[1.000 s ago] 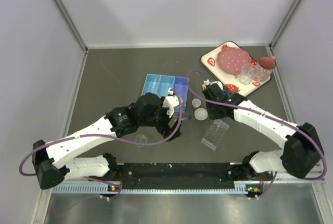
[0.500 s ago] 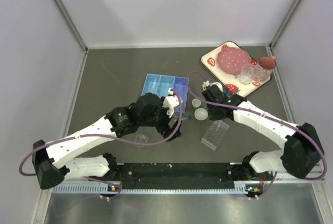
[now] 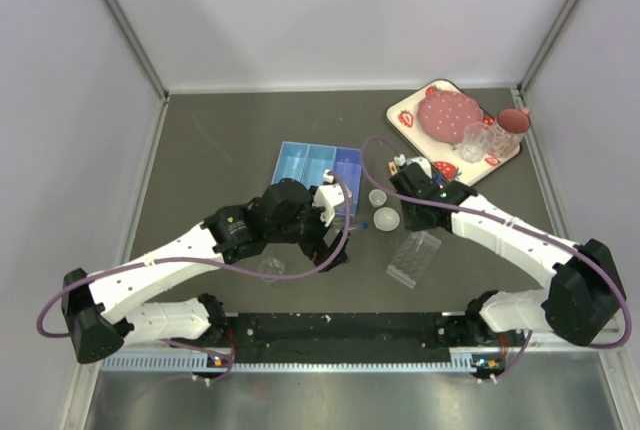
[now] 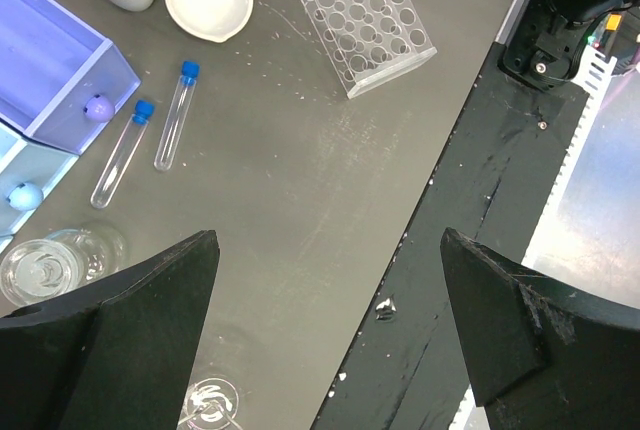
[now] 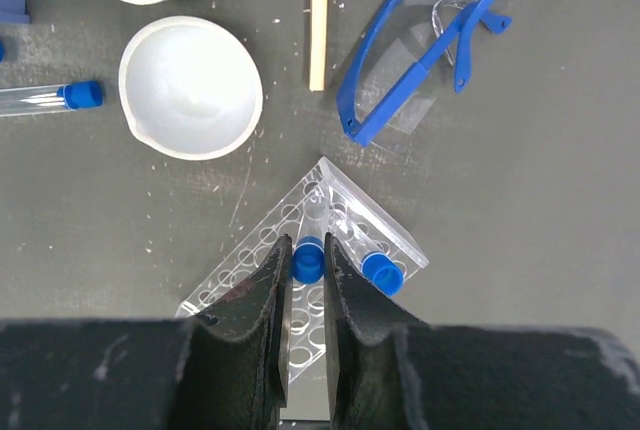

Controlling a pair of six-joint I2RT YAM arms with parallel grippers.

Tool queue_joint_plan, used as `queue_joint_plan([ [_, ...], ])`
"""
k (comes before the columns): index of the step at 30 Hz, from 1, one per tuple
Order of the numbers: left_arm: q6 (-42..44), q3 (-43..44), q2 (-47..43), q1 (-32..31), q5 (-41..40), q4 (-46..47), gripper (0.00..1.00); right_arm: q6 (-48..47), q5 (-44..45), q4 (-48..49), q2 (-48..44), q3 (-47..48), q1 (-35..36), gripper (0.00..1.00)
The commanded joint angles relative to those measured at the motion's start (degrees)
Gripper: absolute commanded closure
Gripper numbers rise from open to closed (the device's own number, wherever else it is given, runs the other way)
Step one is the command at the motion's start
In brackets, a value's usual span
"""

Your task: Organize the chemistry lab equipment

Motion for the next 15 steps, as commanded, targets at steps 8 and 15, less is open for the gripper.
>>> queue_joint_plan([
  [8,0.0,0.7,-0.1,0.1,1.0,1.8,0.02,0.7,1.8,-2.1,-4.0,0.3,0.6,0.96],
  [15,-0.1,1.0,-0.1,0.1,1.2,1.7,0.02,1.5,1.8,-2.4,-4.6,-0.6,0.7,0.97],
])
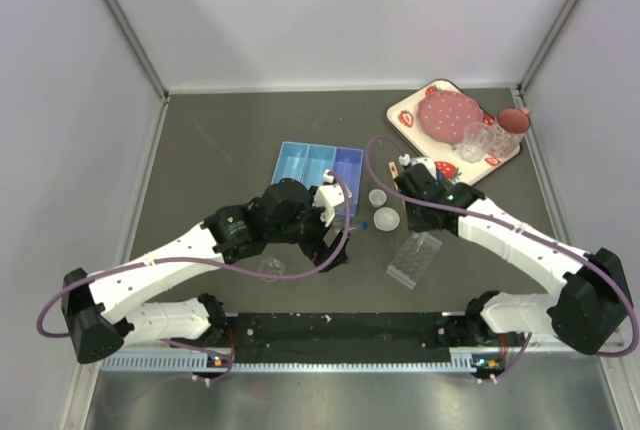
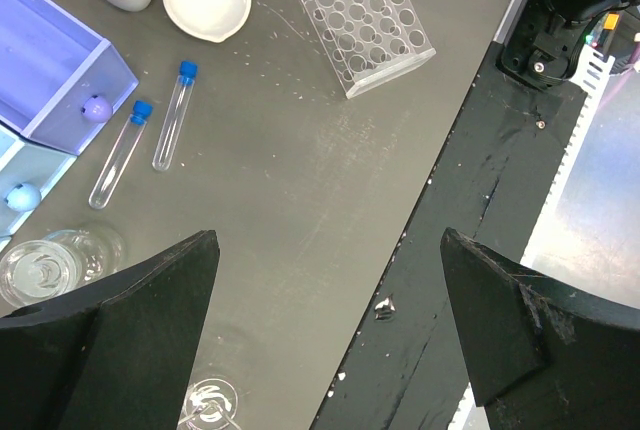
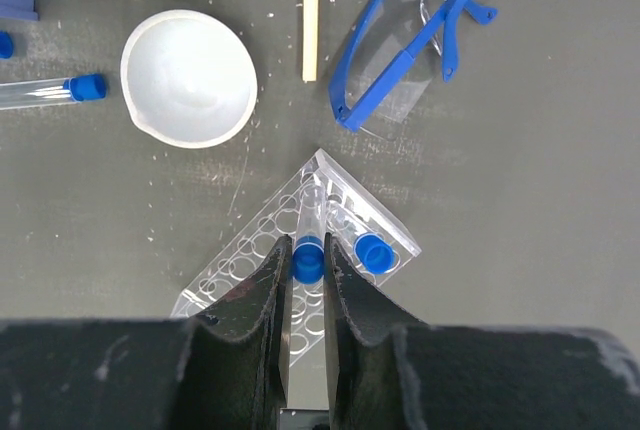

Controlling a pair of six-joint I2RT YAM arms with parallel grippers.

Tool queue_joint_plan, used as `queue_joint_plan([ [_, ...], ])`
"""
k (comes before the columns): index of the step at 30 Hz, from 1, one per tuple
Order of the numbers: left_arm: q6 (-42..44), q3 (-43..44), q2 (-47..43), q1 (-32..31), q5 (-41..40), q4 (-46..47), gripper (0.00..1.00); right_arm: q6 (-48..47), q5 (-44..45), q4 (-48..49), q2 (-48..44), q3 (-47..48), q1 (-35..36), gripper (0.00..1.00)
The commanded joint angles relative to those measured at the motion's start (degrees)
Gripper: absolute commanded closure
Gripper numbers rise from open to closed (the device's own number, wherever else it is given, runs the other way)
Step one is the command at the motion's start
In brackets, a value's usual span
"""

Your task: Organize the chemistry lab equipment

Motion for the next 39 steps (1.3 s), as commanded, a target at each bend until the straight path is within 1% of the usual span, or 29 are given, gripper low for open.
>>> queue_joint_plan([
  [1,-0.1,0.9,-0.2,0.1,1.0,1.7,0.02,1.0,1.6,-0.4,-1.7,-0.8,0.7,0.97],
  [15,-0.1,1.1,0.0,0.0,1.4,1.7,0.02,3.0,2.1,0.3,-2.2,-3.1,0.7,0.97],
  [19,-0.1,1.1,0.3,0.0,1.4,1.7,0.02,3.7,1.7,1.1,-2.9,-3.7,0.7,0.99],
  [39,-0.5,1.3,0.8,0.1,1.9,1.6,0.02,5.2,-3.4,1.8,-5.7,-6.0,-0.8,1.0],
])
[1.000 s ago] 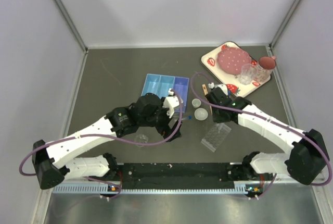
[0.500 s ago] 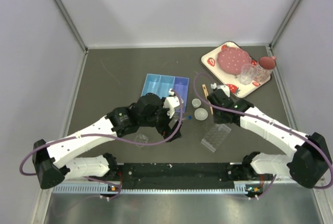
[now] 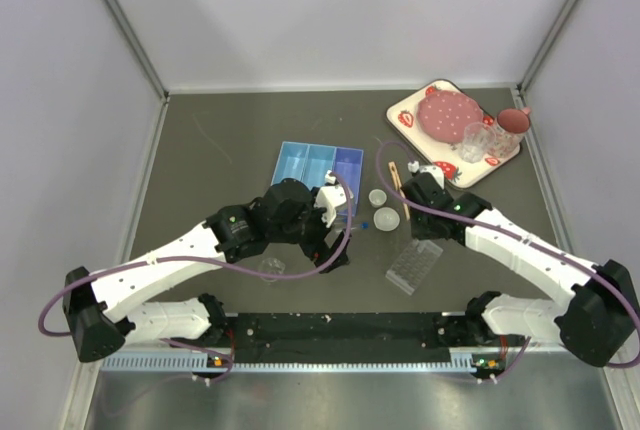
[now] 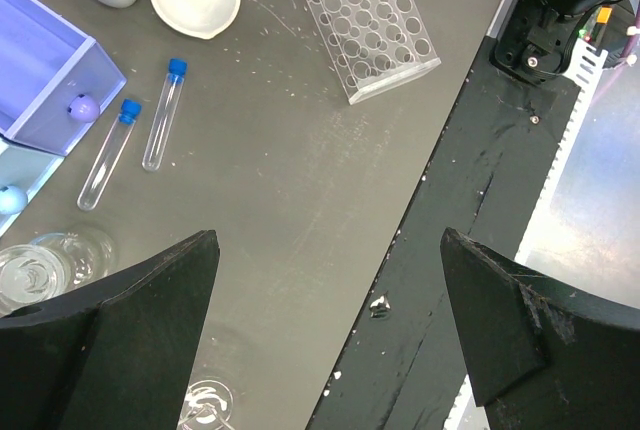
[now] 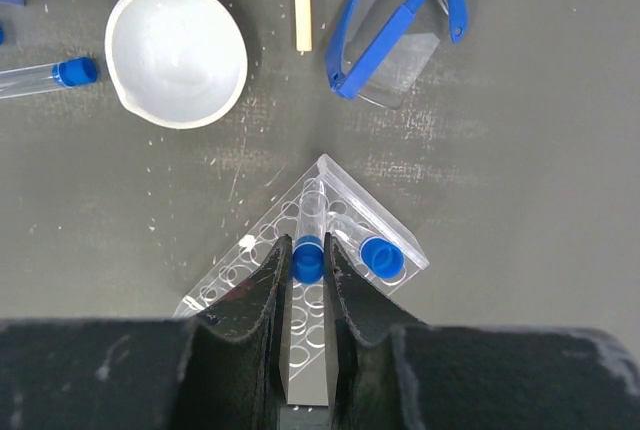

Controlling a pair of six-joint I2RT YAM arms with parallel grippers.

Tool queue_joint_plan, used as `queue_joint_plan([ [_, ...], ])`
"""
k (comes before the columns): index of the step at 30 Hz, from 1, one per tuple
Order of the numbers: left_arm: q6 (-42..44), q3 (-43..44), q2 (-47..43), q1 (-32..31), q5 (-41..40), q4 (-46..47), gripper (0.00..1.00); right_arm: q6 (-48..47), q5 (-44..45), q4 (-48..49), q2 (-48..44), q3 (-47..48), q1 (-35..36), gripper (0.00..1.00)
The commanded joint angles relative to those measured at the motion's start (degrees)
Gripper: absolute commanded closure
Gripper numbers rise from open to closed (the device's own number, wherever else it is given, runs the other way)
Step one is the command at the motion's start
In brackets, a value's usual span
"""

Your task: Organize the chemistry lab equipment

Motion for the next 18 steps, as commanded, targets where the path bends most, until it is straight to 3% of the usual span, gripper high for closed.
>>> queue_joint_plan([
  [1,-0.4,1.3,0.2,0.1,0.8,1.7,0.02,1.1,-2.2,0.6,-1.4,-0.7,-0.3,1.0],
  [15,-0.5,0.8,-0.3,0.1,0.7,1.7,0.02,1.3,-4.3,1.5,-0.3,-1.3,-0.3,1.0],
  [18,-0.4,0.8,-0.3,0.1,0.7,1.7,0.02,1.3,-4.3,1.6,-0.7,-1.5,-0.4,0.87],
])
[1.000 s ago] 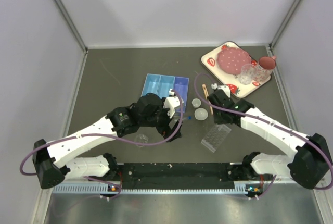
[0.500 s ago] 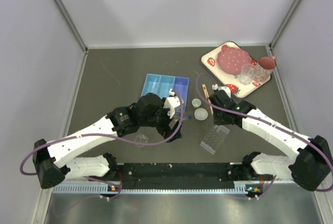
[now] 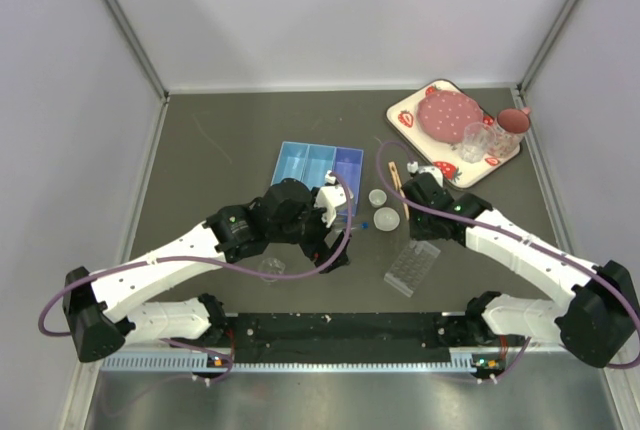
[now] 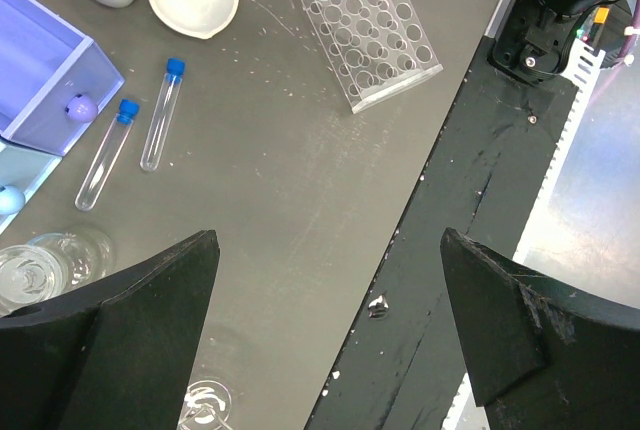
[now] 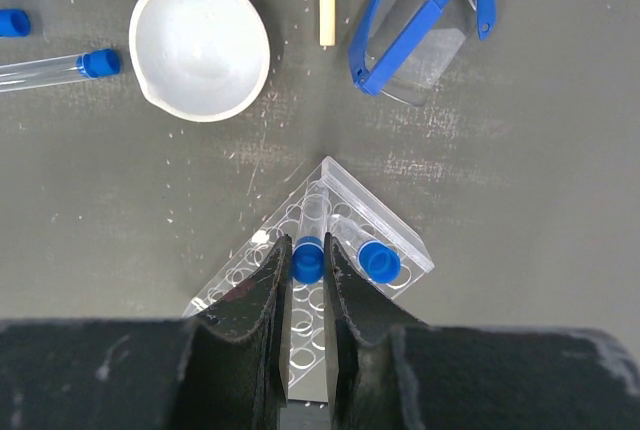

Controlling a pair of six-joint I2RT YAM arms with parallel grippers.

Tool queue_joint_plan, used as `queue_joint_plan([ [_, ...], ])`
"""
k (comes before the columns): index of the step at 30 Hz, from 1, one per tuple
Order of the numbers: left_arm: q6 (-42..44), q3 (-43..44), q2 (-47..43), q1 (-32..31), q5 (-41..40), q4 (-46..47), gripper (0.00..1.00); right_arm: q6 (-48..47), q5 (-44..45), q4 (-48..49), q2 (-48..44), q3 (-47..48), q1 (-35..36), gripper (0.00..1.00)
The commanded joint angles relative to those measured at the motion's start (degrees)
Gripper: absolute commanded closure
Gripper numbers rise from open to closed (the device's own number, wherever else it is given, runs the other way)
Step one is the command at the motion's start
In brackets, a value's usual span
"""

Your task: Organize the chemistry lab equipment

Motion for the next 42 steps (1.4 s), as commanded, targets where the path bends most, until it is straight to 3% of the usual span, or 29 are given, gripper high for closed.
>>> queue_joint_plan([
  [1,-0.3,0.8,-0.3,0.1,0.5,1.7,0.02,1.1,-1.7,0.8,-0.5,-1.1,-0.2,0.82],
  [6,-0.2,0.8,-0.3,0.1,0.5,1.7,0.02,1.0,-1.8,0.7,-0.9,-0.7,-0.3,0.63],
  [11,-0.2,0.9,-0.2,0.1,0.5,1.7,0.02,-0.3,-1.1,0.3,-0.3,2.1,-0.2,0.57],
  [25,-0.9,0.9,1.2,0.1,-2.9,3.2,0.04,-6.1,-0.6,-1.1,7.6,15.2,1.1,0.55],
  [32,-4.6,-0.4,9.9,0.7,-6.4,8.4,0.1,-6.5,-1.2,-0.7,10.9,18.2,3.1,0.56],
  [42,-2.1,3.8,25.5,3.0,-8.5,12.6,0.11,-7.8,-0.6,-0.8,6.1,16.9,3.2,0.55],
])
